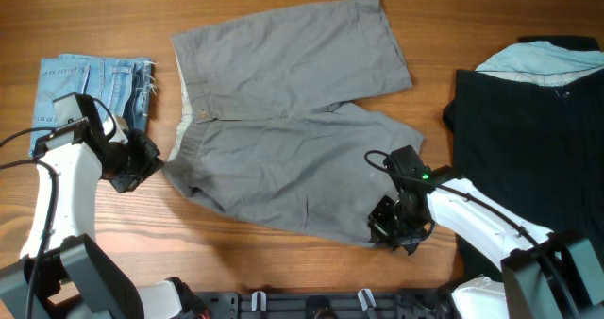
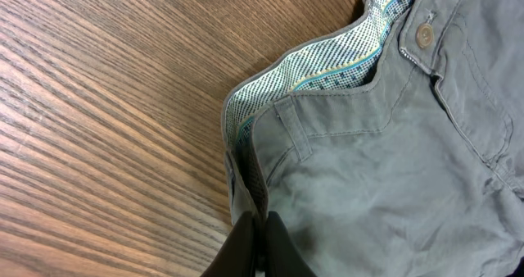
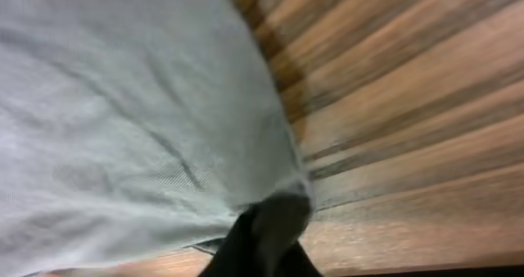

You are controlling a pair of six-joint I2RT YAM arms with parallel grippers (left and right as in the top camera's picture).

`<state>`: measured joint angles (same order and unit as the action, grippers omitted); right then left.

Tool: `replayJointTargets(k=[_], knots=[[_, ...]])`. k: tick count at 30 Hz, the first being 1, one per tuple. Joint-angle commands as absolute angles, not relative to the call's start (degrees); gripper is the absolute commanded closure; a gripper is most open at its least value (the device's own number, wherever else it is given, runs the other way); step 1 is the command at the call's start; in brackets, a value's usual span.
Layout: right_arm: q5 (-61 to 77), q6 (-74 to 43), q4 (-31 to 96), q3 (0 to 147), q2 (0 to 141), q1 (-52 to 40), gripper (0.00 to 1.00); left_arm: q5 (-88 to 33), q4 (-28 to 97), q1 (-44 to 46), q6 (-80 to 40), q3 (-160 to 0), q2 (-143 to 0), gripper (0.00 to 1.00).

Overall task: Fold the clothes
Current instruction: 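Fold the leg hems up toward the waistband with both grippers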

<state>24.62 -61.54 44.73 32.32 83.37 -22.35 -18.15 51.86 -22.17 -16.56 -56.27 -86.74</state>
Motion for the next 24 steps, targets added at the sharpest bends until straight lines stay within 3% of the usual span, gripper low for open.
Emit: replayJointTargets(k=[1,8,12,16,24], knots=[[21.9,-59.8,47.2,32.6,82.8,-21.9,0.96,-19.1,51.7,-22.0,-15.2,-57.1,-87.0,0.96],[14.3,-47.3,54.7,59.4,76.0,-17.6,0.96,-19.1,55.3,-22.0,-15.5,-58.9,-81.2,0.96],[7.0,-46.7,56.7,74.3,76.0,-14.1,0.95,-20.8,55.9,-22.0,-17.2,-61.2,-71.9,0.96],[6.8,-46.6,47.5,79.3,76.1,-8.4,0.96,-20.1,49.3,-22.0,-20.4,-62.4,-64.2,0.96],[9.6,-46.6,26.2,79.3,85.7,-7.7,0.96,-20.4,39.9,-20.7,-23.3,-62.4,-66.5,0.96]])
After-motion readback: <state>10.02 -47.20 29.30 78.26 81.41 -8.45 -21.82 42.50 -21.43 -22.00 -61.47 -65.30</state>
